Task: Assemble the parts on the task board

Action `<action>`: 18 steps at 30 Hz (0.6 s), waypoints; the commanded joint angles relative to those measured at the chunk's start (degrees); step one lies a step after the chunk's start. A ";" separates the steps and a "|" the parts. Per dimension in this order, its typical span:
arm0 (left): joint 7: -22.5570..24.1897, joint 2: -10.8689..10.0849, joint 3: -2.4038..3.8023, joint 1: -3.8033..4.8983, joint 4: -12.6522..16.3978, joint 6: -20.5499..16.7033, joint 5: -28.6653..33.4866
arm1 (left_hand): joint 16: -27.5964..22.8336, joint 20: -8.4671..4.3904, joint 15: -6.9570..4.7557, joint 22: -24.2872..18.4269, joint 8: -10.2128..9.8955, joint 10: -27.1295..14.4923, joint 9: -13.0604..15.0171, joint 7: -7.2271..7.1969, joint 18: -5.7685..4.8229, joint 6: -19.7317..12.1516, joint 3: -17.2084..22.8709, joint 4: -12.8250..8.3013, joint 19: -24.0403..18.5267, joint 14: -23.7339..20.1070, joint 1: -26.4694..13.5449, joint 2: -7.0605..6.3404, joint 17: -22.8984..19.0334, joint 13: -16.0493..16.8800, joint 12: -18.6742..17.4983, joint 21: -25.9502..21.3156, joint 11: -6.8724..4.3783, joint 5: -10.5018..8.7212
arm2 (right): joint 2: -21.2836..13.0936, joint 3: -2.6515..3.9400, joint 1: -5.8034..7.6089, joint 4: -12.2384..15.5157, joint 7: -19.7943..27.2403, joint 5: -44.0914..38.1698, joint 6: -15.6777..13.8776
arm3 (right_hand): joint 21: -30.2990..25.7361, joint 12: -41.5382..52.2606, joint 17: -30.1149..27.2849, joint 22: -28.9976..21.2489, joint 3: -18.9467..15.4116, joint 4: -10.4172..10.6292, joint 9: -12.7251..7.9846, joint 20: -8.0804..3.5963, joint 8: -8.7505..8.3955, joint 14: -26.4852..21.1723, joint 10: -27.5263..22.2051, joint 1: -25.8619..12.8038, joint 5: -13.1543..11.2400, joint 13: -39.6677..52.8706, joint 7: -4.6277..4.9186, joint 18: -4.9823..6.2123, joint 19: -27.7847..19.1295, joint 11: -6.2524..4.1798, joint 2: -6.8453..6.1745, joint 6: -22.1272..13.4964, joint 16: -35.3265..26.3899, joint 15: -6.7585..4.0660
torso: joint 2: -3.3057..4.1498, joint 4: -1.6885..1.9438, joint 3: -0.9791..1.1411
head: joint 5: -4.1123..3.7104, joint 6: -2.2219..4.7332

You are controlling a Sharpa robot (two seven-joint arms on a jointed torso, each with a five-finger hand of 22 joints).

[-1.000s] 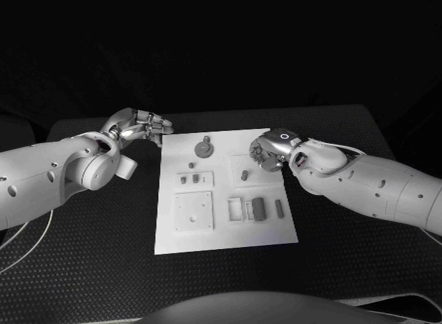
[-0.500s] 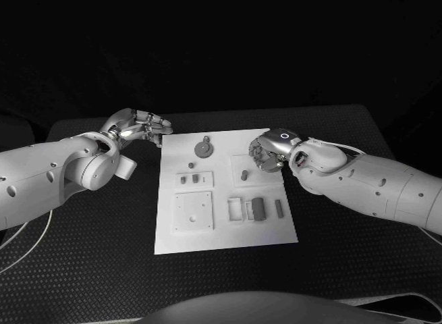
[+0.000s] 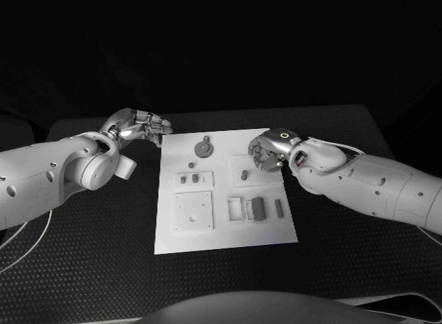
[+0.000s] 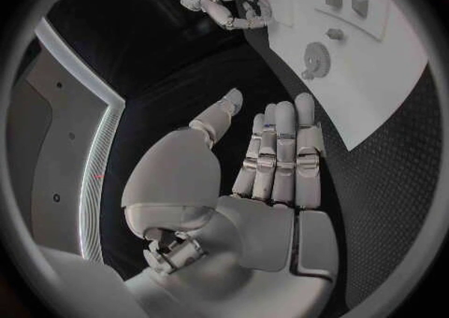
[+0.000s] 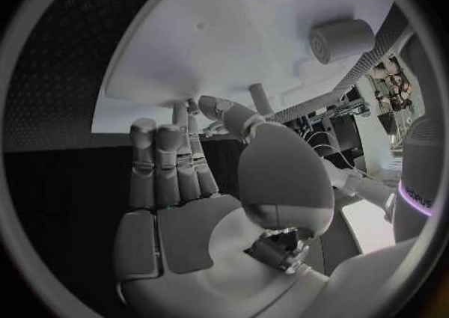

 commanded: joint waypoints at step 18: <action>-0.25 0.00 0.04 0.07 0.06 0.83 0.38 | -0.16 0.12 -0.10 -0.06 -0.34 -0.46 -0.09 0.13 1.46 -0.53 -0.33 -0.02 0.46 0.47 -0.27 0.05 0.11 -0.06 0.05 -0.43 0.14 -0.37 | 0.59 -0.40 -0.58 -0.33 -0.51 -1.01 2.44 | 0.21 2.51 -0.27 0.49 -0.39 1.29 1.50 -0.75 2.84 1.72 5.70 -0.22 -0.31 2.62 -2.09 3.67 1.02 -2.29 2.85 5.32 -0.01 -2.64 | 0.01 0.02 -0.01 | 0.09 -0.15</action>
